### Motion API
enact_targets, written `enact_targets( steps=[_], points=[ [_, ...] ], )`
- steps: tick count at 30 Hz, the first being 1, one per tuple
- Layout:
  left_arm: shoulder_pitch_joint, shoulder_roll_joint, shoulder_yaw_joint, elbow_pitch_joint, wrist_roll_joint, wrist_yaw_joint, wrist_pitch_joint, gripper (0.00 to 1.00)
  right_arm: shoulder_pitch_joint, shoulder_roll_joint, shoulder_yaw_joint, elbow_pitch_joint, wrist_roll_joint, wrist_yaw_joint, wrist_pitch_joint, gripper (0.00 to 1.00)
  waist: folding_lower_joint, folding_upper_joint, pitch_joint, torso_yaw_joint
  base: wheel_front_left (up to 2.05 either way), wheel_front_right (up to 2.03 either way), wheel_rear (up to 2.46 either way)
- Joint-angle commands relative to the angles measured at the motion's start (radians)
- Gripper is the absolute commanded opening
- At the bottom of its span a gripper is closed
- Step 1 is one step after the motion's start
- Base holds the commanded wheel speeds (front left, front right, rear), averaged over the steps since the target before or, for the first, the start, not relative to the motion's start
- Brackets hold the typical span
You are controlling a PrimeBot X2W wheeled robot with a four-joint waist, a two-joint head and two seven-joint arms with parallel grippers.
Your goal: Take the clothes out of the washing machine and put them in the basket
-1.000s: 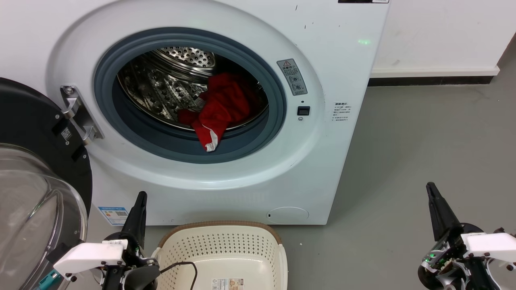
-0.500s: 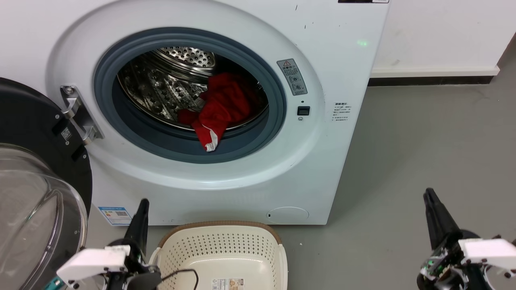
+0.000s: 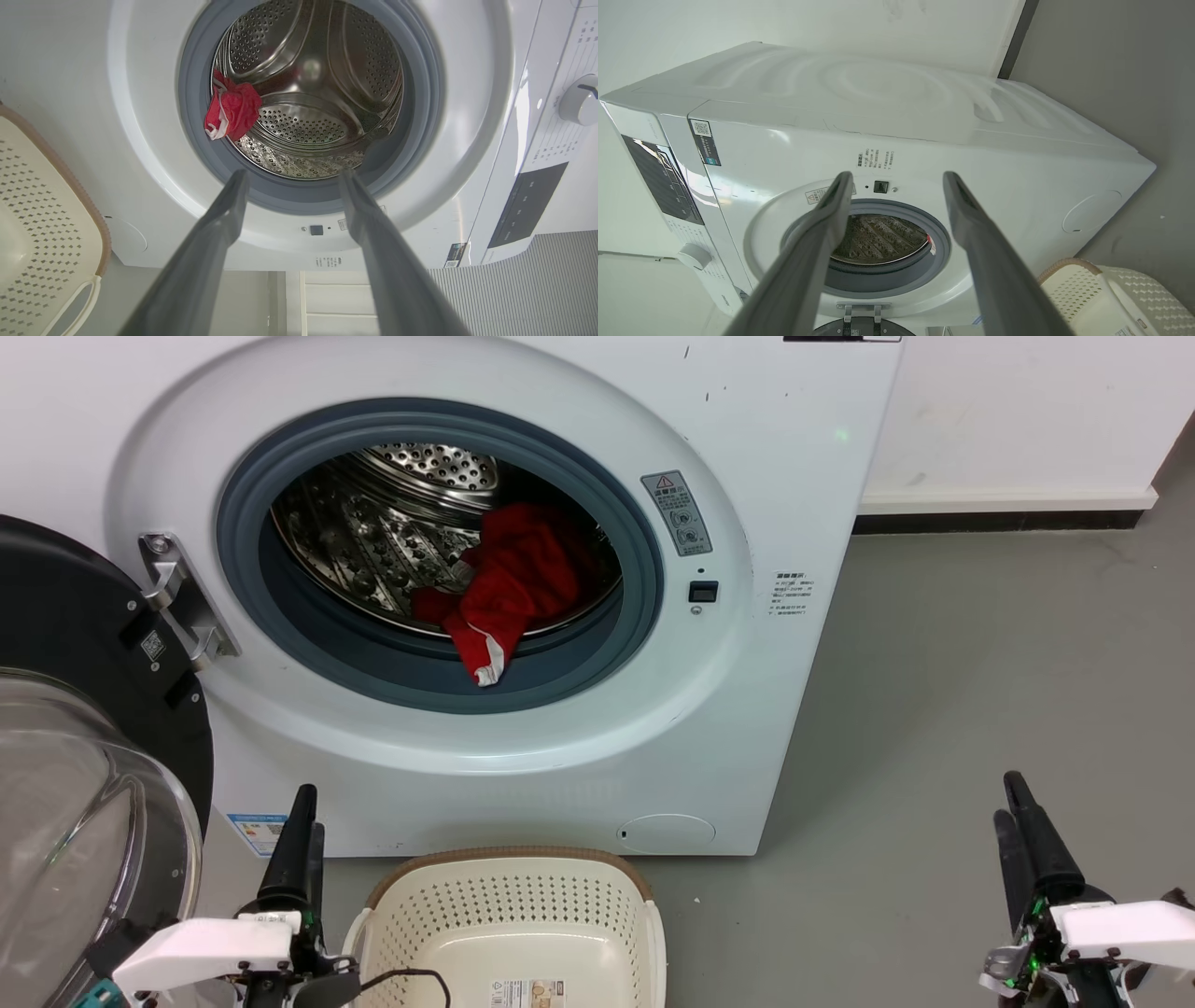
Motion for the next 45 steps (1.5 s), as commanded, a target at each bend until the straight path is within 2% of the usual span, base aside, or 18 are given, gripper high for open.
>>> enact_targets(
  steps=[1, 15, 22, 34, 45],
  points=[
    [-0.012, 0.002, 0.004, -0.034, 0.045, 0.004, -0.012, 1.0, -0.006, -0.003, -0.003, -0.035, -0.052, 0.0, -0.011, 1.0, 0.0, 0.0, 0.001, 0.0, 0.0, 0.0, 0.0],
    [0.013, 0.002, -0.056, -0.135, 0.403, 0.083, -0.071, 1.0, 0.023, -0.004, 0.03, -0.142, -0.448, 0.0, -0.071, 1.0, 0.0, 0.0, 0.006, 0.001, 0.0, 0.0, 0.0],
    [0.024, 0.007, -0.085, -0.162, 0.546, 0.117, -0.098, 1.0, 0.041, -0.004, 0.045, -0.169, -0.615, 0.0, -0.097, 1.0, 0.0, 0.0, 0.007, 0.001, 0.0, 0.0, 0.0],
    [0.039, 0.029, -0.138, -0.215, 0.717, 0.158, -0.139, 1.0, 0.067, -0.004, 0.051, -0.197, -0.802, 0.0, -0.139, 1.0, 0.0, 0.0, 0.008, 0.0, 0.0, 0.0, 0.0],
    [0.052, 0.035, -0.159, -0.24, 0.835, 0.174, -0.169, 1.0, 0.085, -0.004, 0.055, -0.228, -0.937, 0.0, -0.17, 1.0, 0.0, 0.0, 0.008, 0.0, 0.0, 0.0, 0.0]
  ],
)
